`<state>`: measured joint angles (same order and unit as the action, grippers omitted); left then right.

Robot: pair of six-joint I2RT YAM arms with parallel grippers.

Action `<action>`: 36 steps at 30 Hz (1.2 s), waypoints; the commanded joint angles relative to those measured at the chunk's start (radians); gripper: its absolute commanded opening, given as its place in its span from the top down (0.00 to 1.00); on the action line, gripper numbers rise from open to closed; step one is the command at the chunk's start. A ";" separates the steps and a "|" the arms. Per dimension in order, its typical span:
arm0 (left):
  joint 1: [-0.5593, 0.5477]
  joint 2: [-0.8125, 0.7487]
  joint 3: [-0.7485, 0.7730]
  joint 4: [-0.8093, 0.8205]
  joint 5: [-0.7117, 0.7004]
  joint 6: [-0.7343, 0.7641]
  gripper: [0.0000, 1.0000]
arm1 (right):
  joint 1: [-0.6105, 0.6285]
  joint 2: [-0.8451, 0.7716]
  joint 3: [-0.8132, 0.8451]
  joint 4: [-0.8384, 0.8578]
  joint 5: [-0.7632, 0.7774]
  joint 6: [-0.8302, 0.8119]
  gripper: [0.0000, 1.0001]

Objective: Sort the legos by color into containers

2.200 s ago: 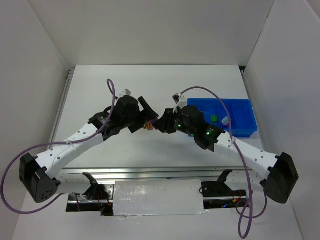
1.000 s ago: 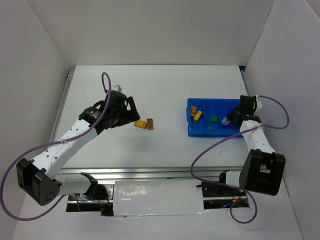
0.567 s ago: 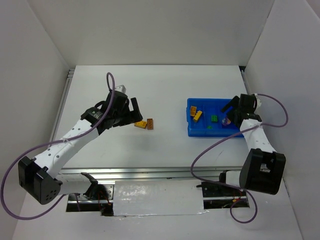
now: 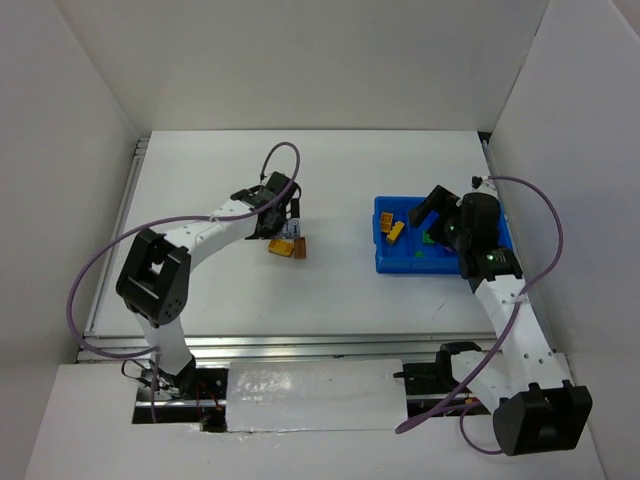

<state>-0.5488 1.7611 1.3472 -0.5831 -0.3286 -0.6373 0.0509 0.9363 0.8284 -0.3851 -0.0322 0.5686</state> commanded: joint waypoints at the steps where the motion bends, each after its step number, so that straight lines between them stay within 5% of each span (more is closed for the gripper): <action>1: 0.009 0.046 0.036 0.071 0.017 0.094 0.02 | 0.006 -0.040 0.011 -0.021 -0.073 -0.041 0.00; 6: 0.012 0.106 0.047 0.092 0.102 0.080 0.11 | 0.009 -0.025 0.012 -0.038 -0.075 -0.061 0.00; 16: 0.010 0.106 0.021 0.103 0.138 0.129 0.02 | 0.010 -0.017 0.002 -0.003 -0.110 -0.065 0.00; 36: 0.004 0.164 0.030 0.068 0.086 0.131 0.10 | 0.010 -0.031 -0.012 0.008 -0.120 -0.072 0.00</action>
<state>-0.5426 1.9232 1.3617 -0.5133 -0.2306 -0.5232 0.0547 0.9203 0.8246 -0.4061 -0.1444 0.5144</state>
